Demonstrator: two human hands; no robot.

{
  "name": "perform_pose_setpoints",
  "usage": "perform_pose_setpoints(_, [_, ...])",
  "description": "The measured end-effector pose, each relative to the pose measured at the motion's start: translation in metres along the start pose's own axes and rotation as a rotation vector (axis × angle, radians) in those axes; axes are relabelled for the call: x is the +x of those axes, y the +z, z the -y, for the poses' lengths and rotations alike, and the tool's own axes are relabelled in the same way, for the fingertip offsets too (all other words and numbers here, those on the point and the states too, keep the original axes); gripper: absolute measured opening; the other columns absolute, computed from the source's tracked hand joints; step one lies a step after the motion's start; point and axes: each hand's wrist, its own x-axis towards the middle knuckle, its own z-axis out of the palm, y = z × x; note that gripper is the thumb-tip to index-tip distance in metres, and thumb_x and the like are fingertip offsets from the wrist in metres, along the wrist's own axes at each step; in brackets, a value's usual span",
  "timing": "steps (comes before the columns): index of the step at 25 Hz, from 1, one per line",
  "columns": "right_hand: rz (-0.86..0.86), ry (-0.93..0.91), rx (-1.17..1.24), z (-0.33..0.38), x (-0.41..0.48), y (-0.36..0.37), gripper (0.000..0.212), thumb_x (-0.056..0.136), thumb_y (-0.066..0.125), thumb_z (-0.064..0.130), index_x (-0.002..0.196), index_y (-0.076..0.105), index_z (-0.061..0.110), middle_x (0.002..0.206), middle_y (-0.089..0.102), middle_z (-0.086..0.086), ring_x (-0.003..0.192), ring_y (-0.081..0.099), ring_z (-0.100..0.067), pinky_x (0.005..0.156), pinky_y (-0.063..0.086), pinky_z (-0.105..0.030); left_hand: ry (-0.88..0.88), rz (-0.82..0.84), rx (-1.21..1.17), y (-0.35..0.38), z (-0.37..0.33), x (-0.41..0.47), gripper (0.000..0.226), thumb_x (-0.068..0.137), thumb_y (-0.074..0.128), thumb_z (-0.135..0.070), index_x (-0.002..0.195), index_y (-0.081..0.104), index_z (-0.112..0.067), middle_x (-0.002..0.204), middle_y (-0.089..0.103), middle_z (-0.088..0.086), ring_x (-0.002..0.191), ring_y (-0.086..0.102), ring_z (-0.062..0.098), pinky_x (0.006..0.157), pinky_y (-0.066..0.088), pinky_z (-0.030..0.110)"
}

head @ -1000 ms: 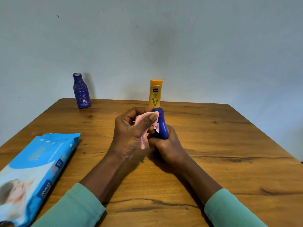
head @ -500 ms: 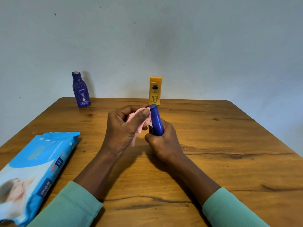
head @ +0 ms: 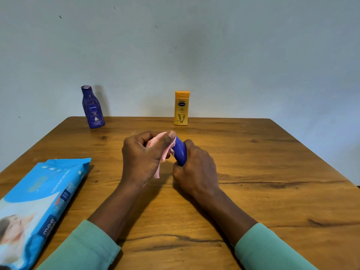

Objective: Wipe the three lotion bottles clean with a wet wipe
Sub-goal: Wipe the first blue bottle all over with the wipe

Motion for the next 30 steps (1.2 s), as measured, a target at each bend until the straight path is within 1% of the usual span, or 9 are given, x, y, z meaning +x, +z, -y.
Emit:
perform_pose_setpoints(3, [0.053,0.054,0.150,-0.001,0.000,-0.004,0.028,0.087,0.073,0.019,0.108,0.056,0.025,0.081,0.060,0.003,0.071,0.057,-0.013,0.068,0.053,-0.031,0.007,0.097,-0.101,-0.003,-0.002,0.003,0.021,0.082,0.080,-0.028,0.097,0.080,-0.013,0.083,0.079,0.005,0.071,0.073,0.016,0.066,0.062,0.033])
perform_pose_setpoints(7, [0.311,0.192,0.715,0.005,0.002,-0.012,0.023,0.081,0.070,0.002,0.093,0.054,0.014,0.072,0.053,-0.003,0.056,0.051,-0.011,0.054,0.046,-0.027,-0.077,0.140,-0.284,-0.006,-0.005,0.007,0.022,0.079,0.077,-0.022,0.098,0.078,-0.010,0.080,0.076,0.006,0.064,0.066,0.012,0.060,0.059,0.027])
perform_pose_setpoints(12, [0.909,0.472,1.340,-0.001,-0.003,-0.009,0.031,0.059,0.058,0.002,0.088,0.056,0.014,0.068,0.046,-0.002,0.050,0.041,-0.013,0.051,0.036,-0.023,-0.279,0.230,-0.449,-0.016,-0.004,0.007,0.017,0.076,0.077,-0.020,0.089,0.080,-0.010,0.069,0.065,0.010,0.051,0.055,0.012,0.045,0.052,0.025])
perform_pose_setpoints(16, [1.267,0.387,1.488,-0.010,-0.002,-0.019,0.018,0.081,0.064,0.014,0.097,0.064,0.007,0.072,0.059,-0.004,0.053,0.061,-0.014,0.054,0.049,-0.023,-0.351,0.424,-0.447,-0.017,-0.006,0.001,0.036,0.081,0.073,-0.031,0.109,0.078,-0.008,0.081,0.070,0.018,0.054,0.063,0.023,0.048,0.055,0.031])
perform_pose_setpoints(18, [1.197,0.378,1.478,-0.011,-0.002,-0.019,0.034,0.088,0.075,0.035,0.101,0.067,0.004,0.077,0.065,-0.008,0.061,0.071,-0.021,0.057,0.059,-0.029,-0.341,0.412,-0.451,-0.012,-0.008,0.002,0.042,0.079,0.073,-0.033,0.108,0.075,-0.003,0.074,0.069,0.016,0.045,0.060,0.021,0.040,0.052,0.027])
perform_pose_setpoints(20, [0.963,0.411,1.396,-0.011,-0.001,-0.018,0.049,0.080,0.084,0.050,0.101,0.070,0.007,0.080,0.068,-0.011,0.064,0.074,-0.026,0.058,0.062,-0.033,-0.294,0.295,-0.436,-0.009,-0.006,0.005,0.036,0.081,0.076,-0.030,0.100,0.073,0.000,0.064,0.064,0.009,0.042,0.052,0.016,0.039,0.047,0.024])
perform_pose_setpoints(23, [0.681,0.426,1.241,-0.005,0.001,-0.016,0.052,0.087,0.070,0.060,0.102,0.067,0.010,0.075,0.067,-0.013,0.051,0.066,-0.021,0.049,0.057,-0.027,-0.282,0.189,-0.403,-0.016,0.002,0.011,0.018,0.084,0.077,-0.025,0.089,0.077,-0.008,0.066,0.063,0.005,0.051,0.050,0.013,0.047,0.048,0.021])
perform_pose_setpoints(26, [0.707,0.485,1.321,-0.002,-0.001,-0.014,0.057,0.098,0.052,0.064,0.104,0.062,0.008,0.067,0.063,-0.009,0.041,0.058,-0.015,0.040,0.051,-0.023,-0.324,0.247,-0.417,-0.025,0.006,0.011,0.015,0.086,0.076,-0.025,0.091,0.080,-0.011,0.070,0.064,0.008,0.055,0.052,0.015,0.048,0.049,0.020])
perform_pose_setpoints(30, [0.747,0.516,1.408,-0.009,0.003,-0.012,0.060,0.101,0.047,0.067,0.104,0.061,0.008,0.064,0.059,-0.006,0.040,0.056,-0.013,0.039,0.050,-0.022,-0.326,0.289,-0.412,-0.020,0.004,0.007,0.027,0.084,0.075,-0.019,0.109,0.077,-0.008,0.080,0.071,0.010,0.058,0.057,0.012,0.050,0.051,0.021])
